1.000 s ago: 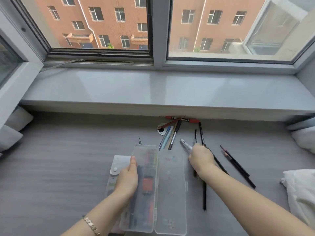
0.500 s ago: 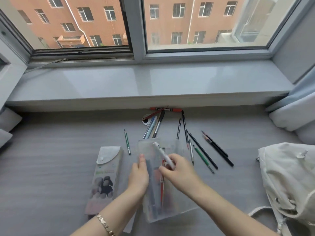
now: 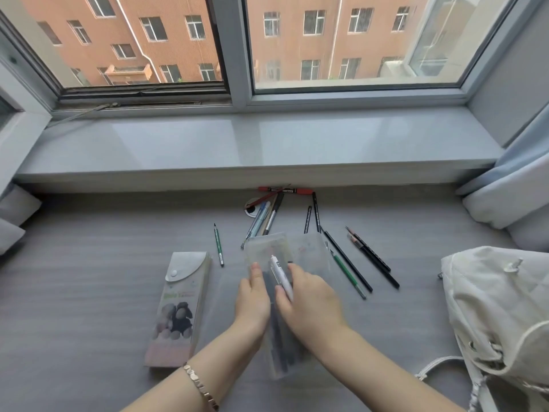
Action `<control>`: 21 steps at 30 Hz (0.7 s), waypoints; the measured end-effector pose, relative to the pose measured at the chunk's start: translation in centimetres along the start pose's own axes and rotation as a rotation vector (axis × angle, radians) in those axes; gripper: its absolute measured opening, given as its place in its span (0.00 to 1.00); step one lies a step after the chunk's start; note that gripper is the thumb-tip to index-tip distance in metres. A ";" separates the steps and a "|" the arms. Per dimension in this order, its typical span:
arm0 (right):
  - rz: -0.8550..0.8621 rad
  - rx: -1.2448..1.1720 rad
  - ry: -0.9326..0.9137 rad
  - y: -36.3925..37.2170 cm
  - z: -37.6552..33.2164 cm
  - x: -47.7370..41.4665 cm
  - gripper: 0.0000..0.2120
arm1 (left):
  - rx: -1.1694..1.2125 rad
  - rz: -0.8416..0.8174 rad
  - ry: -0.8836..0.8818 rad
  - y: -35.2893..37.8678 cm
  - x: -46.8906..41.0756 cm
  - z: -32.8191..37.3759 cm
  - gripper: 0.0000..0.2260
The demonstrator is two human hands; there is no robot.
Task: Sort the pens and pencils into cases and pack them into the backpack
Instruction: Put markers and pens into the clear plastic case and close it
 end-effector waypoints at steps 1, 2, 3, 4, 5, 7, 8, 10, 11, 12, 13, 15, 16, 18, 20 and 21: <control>-0.016 0.059 -0.008 0.4 -0.1 -0.2 0.18 | 0.009 -0.001 0.004 0.0 -0.2 0.0 0.28; -0.019 0.098 -0.021 0.6 -0.2 -0.3 0.18 | 0.014 0.003 0.010 0.0 -0.4 0.1 0.27; -0.006 0.113 -0.038 0.5 -0.3 -0.5 0.18 | 0.011 0.009 0.017 -0.1 -0.6 0.1 0.27; 0.025 0.112 -0.066 0.2 -0.5 -0.7 0.18 | 0.005 0.012 0.027 -0.2 -0.8 0.2 0.27; 0.060 0.121 -0.104 -0.1 -0.6 -0.9 0.19 | -0.002 0.007 0.040 -0.3 -1.0 0.3 0.26; 0.156 0.211 -0.171 -0.8 -0.7 -1.6 0.21 | -0.016 -0.022 0.069 -0.3 -1.4 0.6 0.25; 0.204 0.262 -0.192 -1.1 -0.7 -2.0 0.20 | -0.015 -0.037 0.080 -0.3 -1.6 0.7 0.24; 0.216 0.329 -0.225 -1.6 -1.1 -3.0 0.17 | 0.014 -0.063 0.096 -0.6 -2.3 1.0 0.24; 0.198 0.338 -0.241 -1.6 -1.1 -3.5 0.15 | 0.028 -0.071 0.096 -0.8 -2.6 1.1 0.23; 0.165 0.346 -0.258 -1.5 -1.2 -4.0 0.13 | 0.025 -0.071 0.089 -1.1 -3.1 1.2 0.23; 0.144 0.358 -0.279 -1.4 -1.2 -4.5 0.12 | 0.004 -0.064 0.076 -1.4 -3.5 1.1 0.22; 0.109 0.332 -0.330 -1.5 -1.1 -6.3 0.11 | -0.048 -0.039 0.049 -2.3 -4.6 1.1 0.23; 0.085 0.245 -0.335 -1.9 -1.0 -7.3 0.10 | -0.074 -0.039 0.038 -2.6 -4.8 1.1 0.24; 0.019 0.079 -0.289 -3.0 -1.0 -10.6 0.10 | -0.096 -0.056 0.037 -3.2 -5.9 1.5 0.22; 0.000 0.004 -0.234 -3.8 -0.7 -14.2 0.12 | -0.149 -0.070 0.024 -3.7 -6.7 2.0 0.20; -0.013 -0.019 -0.203 -4.2 -0.6 -16.0 0.13 | -0.168 -0.072 0.013 -4.0 -7.0 2.1 0.19</control>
Point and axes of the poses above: each hand's wrist, its own x-axis away from the middle knuckle, its own y-axis out of the palm, z = x × y, the point moved 5 cm from there along -x, towards the middle knuckle, and after that the axes turned 14 degrees about -z, right-handed, at the moved point
